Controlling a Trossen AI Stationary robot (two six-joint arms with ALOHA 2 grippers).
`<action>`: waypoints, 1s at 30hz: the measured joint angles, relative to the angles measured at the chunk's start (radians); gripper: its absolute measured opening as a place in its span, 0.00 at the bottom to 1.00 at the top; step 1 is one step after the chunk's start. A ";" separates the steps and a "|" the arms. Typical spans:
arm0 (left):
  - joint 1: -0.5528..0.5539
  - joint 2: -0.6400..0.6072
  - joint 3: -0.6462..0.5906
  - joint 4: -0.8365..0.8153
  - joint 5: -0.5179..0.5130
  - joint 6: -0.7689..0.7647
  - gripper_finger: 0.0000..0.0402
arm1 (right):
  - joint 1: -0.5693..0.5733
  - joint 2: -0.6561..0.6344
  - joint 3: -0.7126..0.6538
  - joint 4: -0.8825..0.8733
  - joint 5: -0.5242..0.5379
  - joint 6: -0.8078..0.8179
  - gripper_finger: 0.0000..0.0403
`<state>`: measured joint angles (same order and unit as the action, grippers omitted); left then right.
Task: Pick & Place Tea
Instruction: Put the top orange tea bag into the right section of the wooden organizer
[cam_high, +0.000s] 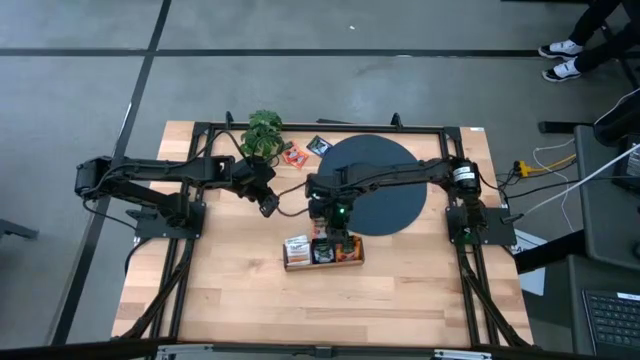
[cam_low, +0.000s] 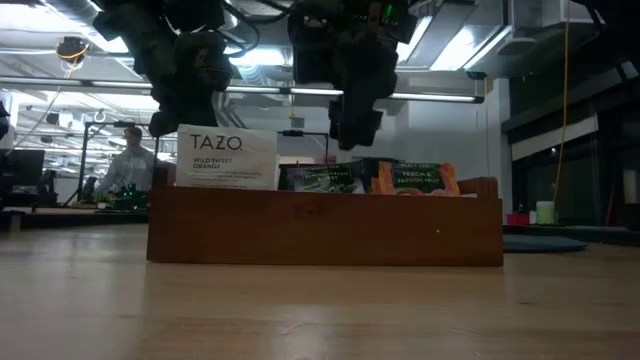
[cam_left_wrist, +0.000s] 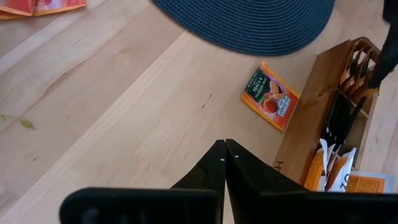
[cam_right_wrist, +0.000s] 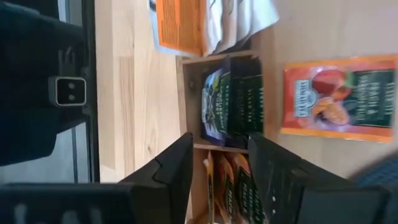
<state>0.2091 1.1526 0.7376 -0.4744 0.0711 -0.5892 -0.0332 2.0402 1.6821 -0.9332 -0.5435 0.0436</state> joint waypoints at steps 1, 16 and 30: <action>0.000 0.000 0.000 0.003 0.000 0.000 0.01 | -0.007 -0.011 0.000 0.000 0.000 -0.001 0.39; 0.000 0.000 0.000 0.103 -0.002 -0.003 0.01 | -0.051 -0.122 0.001 0.009 0.003 -0.073 0.39; 0.002 0.063 0.117 0.187 -0.121 0.104 0.01 | -0.160 -0.211 -0.026 -0.008 0.001 -0.153 0.39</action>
<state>0.2111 1.2160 0.8551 -0.2876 -0.0498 -0.4849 -0.1928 1.8290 1.6565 -0.9408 -0.5423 -0.1095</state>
